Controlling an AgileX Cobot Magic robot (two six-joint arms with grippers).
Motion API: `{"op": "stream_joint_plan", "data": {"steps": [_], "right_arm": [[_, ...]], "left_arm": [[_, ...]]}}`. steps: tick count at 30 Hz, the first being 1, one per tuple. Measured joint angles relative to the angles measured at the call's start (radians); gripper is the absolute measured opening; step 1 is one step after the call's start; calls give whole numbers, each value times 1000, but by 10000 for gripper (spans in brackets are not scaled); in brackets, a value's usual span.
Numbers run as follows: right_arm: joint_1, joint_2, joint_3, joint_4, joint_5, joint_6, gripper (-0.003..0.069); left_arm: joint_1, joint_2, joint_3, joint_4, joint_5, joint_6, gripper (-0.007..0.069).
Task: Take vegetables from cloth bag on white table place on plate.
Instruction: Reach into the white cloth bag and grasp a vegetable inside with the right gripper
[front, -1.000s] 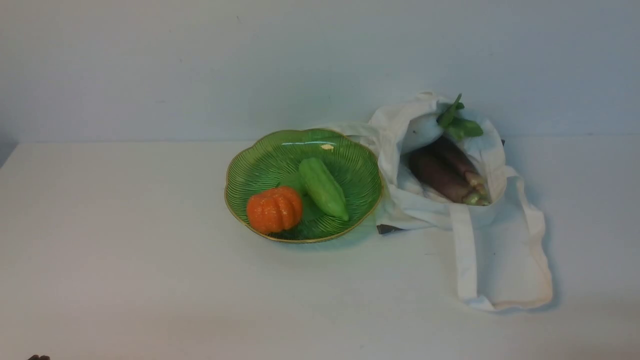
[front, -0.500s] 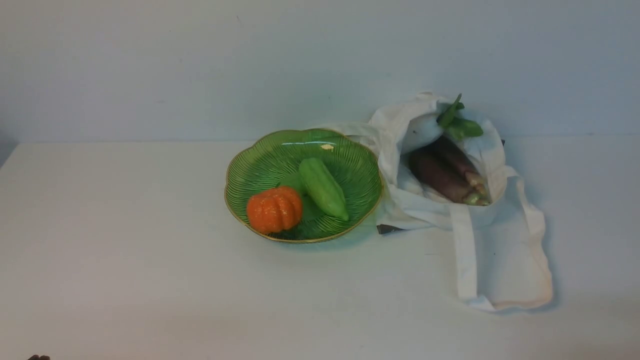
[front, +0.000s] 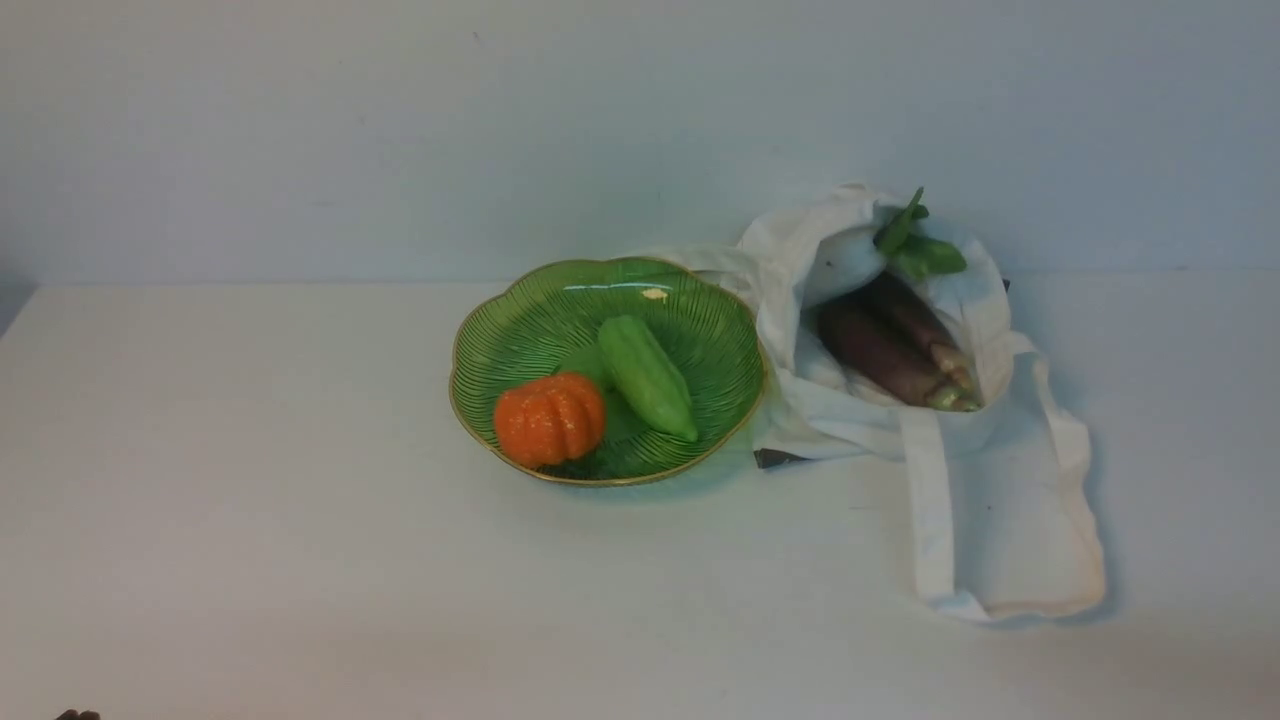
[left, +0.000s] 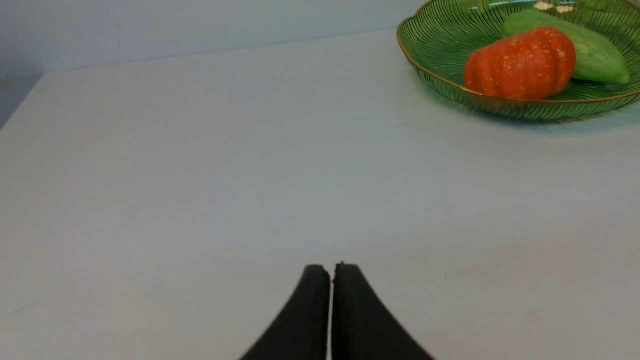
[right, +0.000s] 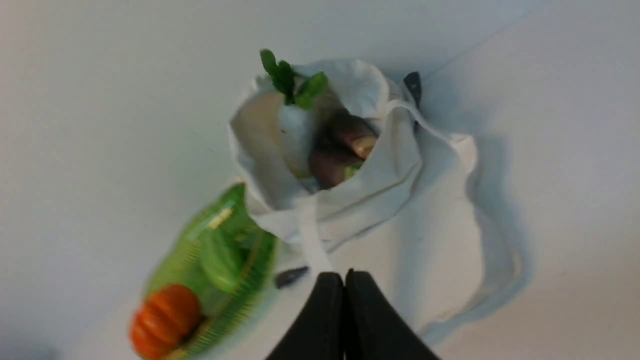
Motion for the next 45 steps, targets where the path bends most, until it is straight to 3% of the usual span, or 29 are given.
{"op": "stream_joint_plan", "data": {"steps": [3,11,14,19,24,31,37,45], "right_arm": [[0,0,0,185,-12,55,-15],[-1,0,0,220,-63,47,-15],[-1,0,-14,220,-97,-10,-15],[-1,37,-175,185,-170,-304,-15],[-1,282,-329,165,-52,-491,-15],[-1,770,-505,127,227,-556,-11],[-1,1057,-635,169,279,-677,-5],[24,1394,-869,178,252,-848,102]], "left_arm": [[0,0,0,0,0,0,-5],[0,0,0,0,0,0,-5],[0,0,0,0,0,0,-5],[0,0,0,0,0,0,-5],[0,0,0,0,0,0,-5],[0,0,0,0,0,0,-5],[0,0,0,0,0,0,-5],[0,0,0,0,0,0,-5]]}}
